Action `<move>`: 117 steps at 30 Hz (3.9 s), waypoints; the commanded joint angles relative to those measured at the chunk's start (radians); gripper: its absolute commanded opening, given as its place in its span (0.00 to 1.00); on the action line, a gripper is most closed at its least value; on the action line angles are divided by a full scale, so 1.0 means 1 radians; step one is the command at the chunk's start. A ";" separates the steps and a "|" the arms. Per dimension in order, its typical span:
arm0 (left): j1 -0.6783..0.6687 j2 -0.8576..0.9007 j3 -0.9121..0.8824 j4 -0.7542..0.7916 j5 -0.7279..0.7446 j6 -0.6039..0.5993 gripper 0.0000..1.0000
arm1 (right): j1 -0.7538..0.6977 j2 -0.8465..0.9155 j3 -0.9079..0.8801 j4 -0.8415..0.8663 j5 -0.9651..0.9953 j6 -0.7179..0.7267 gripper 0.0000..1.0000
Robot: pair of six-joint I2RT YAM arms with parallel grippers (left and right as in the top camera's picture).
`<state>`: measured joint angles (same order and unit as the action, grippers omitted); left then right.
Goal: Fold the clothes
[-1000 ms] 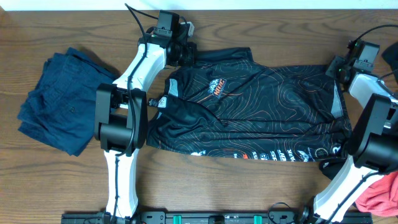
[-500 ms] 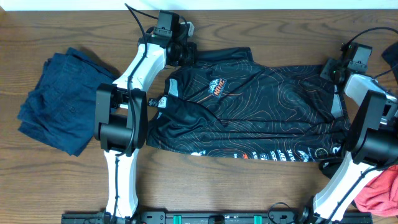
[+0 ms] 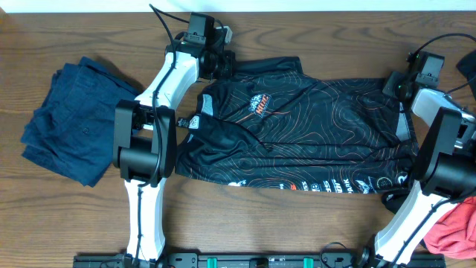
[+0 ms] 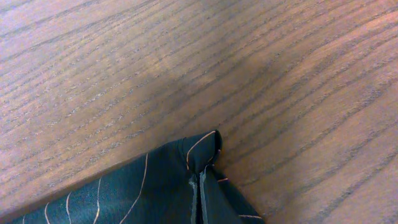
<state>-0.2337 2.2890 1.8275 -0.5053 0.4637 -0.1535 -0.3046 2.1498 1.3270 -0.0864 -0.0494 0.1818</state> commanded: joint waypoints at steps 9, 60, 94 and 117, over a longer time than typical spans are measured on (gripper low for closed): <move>0.006 -0.063 -0.004 -0.060 -0.011 0.002 0.06 | -0.024 -0.116 0.003 -0.105 0.047 0.004 0.01; 0.008 -0.371 -0.085 -0.783 -0.109 -0.016 0.48 | -0.108 -0.381 0.003 -1.054 0.302 0.027 0.01; -0.060 -0.204 -0.337 -0.447 -0.153 -0.048 0.06 | -0.108 -0.381 0.003 -1.042 0.292 0.027 0.01; 0.005 -0.525 -0.370 -0.811 -0.154 -0.001 0.06 | -0.109 -0.381 0.003 -1.152 0.360 0.027 0.01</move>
<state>-0.2226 1.7561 1.4879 -1.3052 0.3153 -0.1749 -0.4038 1.7920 1.3258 -1.2282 0.2646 0.1944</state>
